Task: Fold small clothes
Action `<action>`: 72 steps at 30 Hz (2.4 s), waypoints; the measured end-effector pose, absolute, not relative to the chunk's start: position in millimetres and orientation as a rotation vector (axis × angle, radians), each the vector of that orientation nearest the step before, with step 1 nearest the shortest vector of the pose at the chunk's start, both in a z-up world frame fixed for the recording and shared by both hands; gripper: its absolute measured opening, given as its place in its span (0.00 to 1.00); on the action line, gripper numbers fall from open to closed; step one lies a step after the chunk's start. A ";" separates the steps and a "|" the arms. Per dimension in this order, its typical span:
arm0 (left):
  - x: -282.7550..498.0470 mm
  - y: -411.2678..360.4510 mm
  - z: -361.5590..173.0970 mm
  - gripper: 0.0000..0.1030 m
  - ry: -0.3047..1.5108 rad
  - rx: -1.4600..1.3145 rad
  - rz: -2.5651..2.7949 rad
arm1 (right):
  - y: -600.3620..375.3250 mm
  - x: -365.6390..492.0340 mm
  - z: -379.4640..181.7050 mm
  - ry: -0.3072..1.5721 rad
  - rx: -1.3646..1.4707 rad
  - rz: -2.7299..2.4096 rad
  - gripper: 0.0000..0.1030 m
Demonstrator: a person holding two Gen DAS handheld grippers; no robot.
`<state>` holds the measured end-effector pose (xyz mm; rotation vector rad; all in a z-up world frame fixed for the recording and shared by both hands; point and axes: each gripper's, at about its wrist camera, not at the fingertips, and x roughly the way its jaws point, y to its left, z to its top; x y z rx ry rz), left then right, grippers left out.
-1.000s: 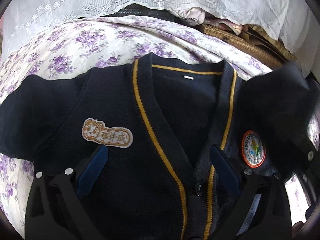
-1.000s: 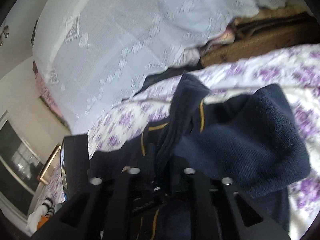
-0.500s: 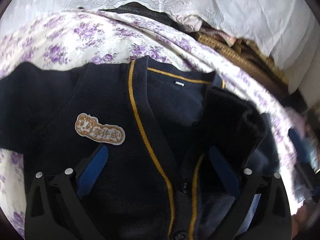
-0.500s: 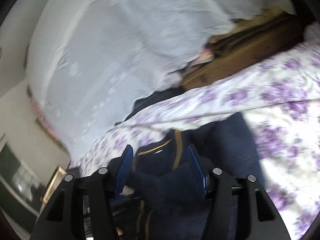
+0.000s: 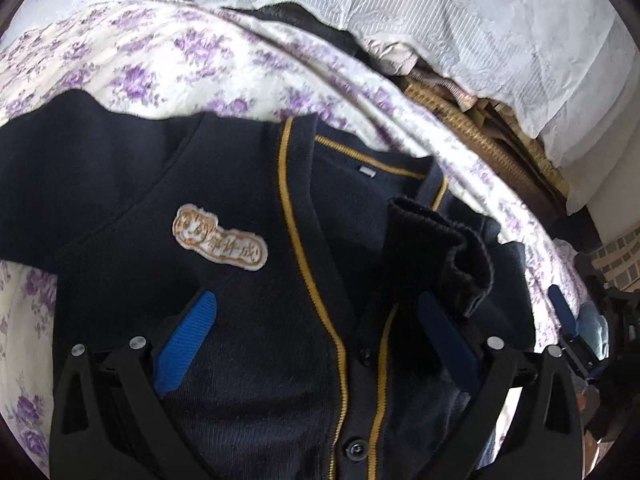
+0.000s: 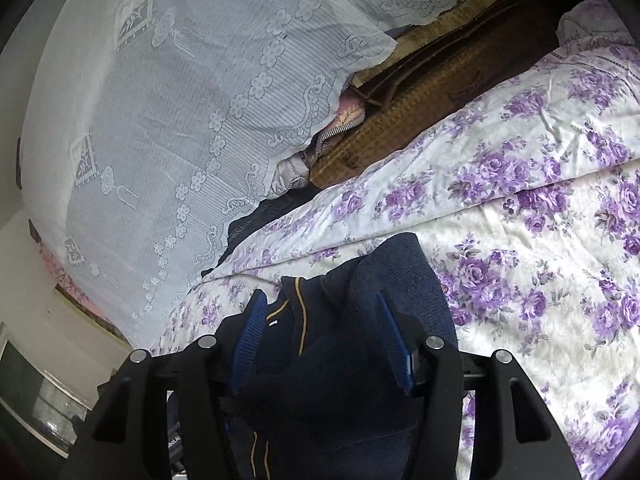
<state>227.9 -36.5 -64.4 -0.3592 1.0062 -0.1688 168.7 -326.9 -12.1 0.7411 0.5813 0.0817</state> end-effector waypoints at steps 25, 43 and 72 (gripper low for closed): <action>223.8 -32.4 -59.8 0.95 1.065 -0.475 -0.247 | -329.1 167.2 -11.4 0.590 0.754 0.065 0.55; 222.0 -7.8 -76.9 0.68 1.096 -0.695 -0.445 | -344.1 163.2 -5.2 0.560 0.791 0.067 0.55; 232.6 0.3 -49.2 0.11 0.897 -0.372 -0.270 | -309.9 196.7 -39.6 0.757 0.583 0.067 0.19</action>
